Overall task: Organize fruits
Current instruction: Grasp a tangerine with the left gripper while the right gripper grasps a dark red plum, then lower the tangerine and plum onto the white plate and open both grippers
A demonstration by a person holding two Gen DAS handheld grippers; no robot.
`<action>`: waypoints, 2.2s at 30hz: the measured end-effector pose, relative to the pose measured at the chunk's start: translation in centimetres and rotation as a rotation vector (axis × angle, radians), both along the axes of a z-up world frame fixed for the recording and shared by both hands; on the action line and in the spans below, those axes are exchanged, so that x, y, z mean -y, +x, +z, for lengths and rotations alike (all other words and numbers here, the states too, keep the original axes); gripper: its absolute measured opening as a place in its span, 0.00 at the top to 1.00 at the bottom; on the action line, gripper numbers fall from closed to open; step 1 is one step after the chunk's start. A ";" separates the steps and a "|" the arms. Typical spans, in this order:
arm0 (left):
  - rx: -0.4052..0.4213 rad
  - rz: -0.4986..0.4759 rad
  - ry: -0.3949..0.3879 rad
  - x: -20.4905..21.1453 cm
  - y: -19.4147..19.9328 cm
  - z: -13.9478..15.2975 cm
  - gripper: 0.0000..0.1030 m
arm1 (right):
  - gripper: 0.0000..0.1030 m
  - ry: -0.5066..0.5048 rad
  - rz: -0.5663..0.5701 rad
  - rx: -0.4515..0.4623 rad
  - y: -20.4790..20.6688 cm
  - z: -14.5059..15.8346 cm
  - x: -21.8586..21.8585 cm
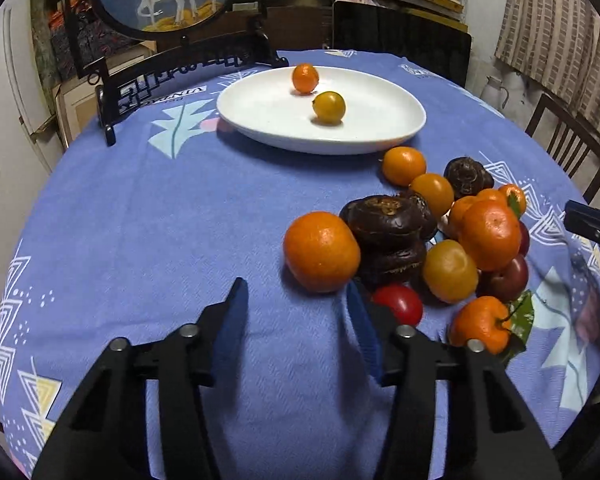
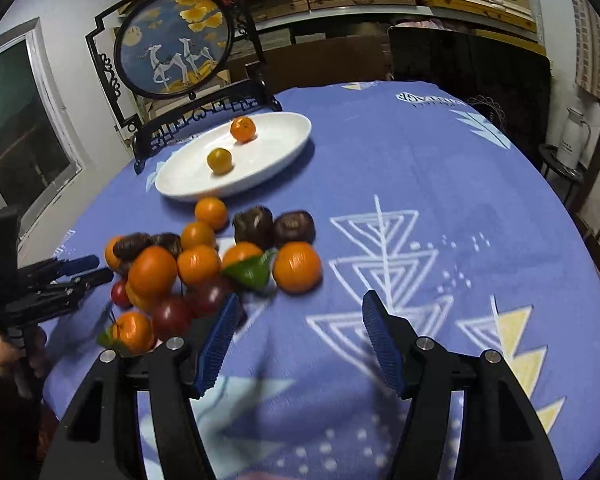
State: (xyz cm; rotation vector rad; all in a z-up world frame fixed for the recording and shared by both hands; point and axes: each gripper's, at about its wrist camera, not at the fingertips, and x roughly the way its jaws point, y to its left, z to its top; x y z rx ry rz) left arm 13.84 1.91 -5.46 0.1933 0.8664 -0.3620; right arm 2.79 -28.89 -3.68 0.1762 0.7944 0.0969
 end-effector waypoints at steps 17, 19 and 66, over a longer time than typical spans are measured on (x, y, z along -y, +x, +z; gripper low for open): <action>-0.011 -0.070 -0.107 0.8 1.8 0.4 0.56 | 0.37 -0.033 0.000 -0.042 0.5 -0.6 -0.5; 0.005 -0.050 -0.181 -0.6 0.7 1.2 0.56 | 0.37 -0.036 0.018 -0.048 0.9 -0.6 -0.9; -0.005 0.017 -0.217 4.3 14.0 3.6 0.45 | 0.43 0.209 0.124 -0.021 20.4 2.7 -4.2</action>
